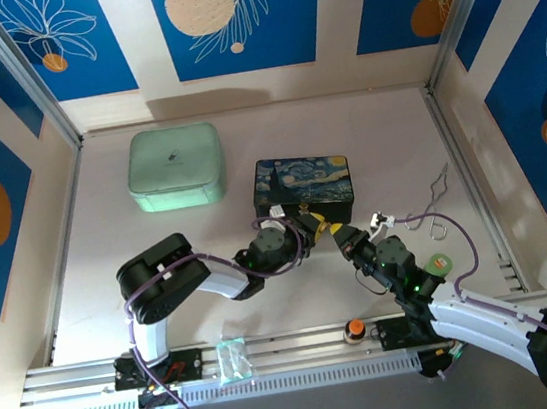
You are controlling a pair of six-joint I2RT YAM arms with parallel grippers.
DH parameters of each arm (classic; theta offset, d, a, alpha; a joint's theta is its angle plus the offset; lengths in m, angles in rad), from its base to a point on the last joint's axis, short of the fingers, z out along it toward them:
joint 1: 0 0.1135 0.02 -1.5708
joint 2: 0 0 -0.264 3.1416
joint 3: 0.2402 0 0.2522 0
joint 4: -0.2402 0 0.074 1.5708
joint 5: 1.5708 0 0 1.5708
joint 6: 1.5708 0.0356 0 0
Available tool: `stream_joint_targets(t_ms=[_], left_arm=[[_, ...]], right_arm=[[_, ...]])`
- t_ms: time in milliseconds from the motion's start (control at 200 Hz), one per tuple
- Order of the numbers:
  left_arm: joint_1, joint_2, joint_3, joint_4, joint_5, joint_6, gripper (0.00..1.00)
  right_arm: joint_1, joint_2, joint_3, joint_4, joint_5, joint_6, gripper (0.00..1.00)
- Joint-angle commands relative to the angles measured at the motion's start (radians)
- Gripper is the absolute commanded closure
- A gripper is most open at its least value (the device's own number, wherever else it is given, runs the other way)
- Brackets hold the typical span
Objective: Unlock the padlock with the key
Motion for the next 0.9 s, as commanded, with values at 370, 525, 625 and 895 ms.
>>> stream_joint_targets(t_ms=[370, 525, 625, 895], left_arm=[[0.005, -0.022, 0.033, 0.046, -0.002, 0.038, 1.00], [0.018, -0.021, 0.023, 0.048, -0.007, 0.045, 1.00], [0.014, -0.016, 0.049, 0.043, 0.016, 0.050, 1.00], [0.013, -0.050, 0.017, 0.022, 0.018, 0.112, 1.00]], right_arm=[[0.050, -0.115, -0.039, -0.193, 0.011, 0.032, 1.00], [0.046, -0.287, -0.028, -0.347, 0.025, -0.007, 1.00], [0.001, -0.314, -0.027, -0.376, -0.035, -0.006, 1.00], [-0.258, -0.284, -0.016, -0.426, -0.422, -0.052, 1.00]])
